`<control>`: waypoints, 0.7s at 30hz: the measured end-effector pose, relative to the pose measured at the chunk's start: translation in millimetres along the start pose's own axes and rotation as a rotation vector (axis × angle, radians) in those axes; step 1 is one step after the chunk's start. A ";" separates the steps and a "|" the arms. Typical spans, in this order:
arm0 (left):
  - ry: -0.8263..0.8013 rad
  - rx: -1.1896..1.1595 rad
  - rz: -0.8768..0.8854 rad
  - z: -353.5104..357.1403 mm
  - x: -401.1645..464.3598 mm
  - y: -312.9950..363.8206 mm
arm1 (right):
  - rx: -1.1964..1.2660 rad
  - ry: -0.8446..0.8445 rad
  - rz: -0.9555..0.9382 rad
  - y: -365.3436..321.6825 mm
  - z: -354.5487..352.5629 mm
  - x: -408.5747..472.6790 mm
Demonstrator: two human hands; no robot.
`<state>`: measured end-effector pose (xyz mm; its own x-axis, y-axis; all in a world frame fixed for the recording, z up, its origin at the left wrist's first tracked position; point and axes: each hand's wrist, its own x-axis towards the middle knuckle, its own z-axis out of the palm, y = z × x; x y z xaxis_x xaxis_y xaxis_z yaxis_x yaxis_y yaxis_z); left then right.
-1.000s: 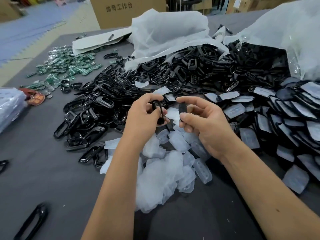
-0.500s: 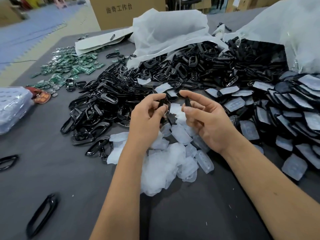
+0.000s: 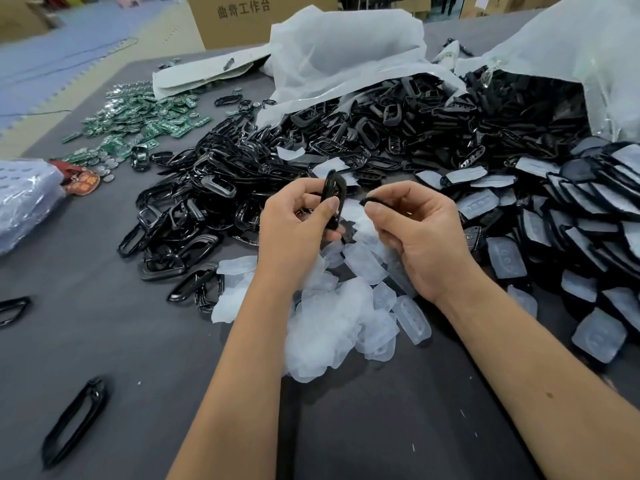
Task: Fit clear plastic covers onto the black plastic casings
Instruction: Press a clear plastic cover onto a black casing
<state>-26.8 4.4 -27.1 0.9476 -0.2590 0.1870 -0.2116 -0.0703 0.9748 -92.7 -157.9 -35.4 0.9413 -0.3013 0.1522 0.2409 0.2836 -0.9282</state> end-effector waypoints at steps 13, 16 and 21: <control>0.039 0.107 0.002 5.0 -1.1 2.3 | -0.304 0.203 -0.211 6.6 1.4 0.1; 0.018 0.126 0.025 6.5 -1.1 2.5 | -0.399 0.164 -0.245 7.6 3.7 -0.4; -0.021 0.185 0.033 5.6 -1.6 2.4 | -0.463 0.177 -0.251 7.2 4.8 -3.4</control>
<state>-30.2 -0.8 -25.8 0.9347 -0.2839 0.2140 -0.2846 -0.2367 0.9290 -93.0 -150.5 -41.0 0.8050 -0.4674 0.3654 0.2857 -0.2344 -0.9292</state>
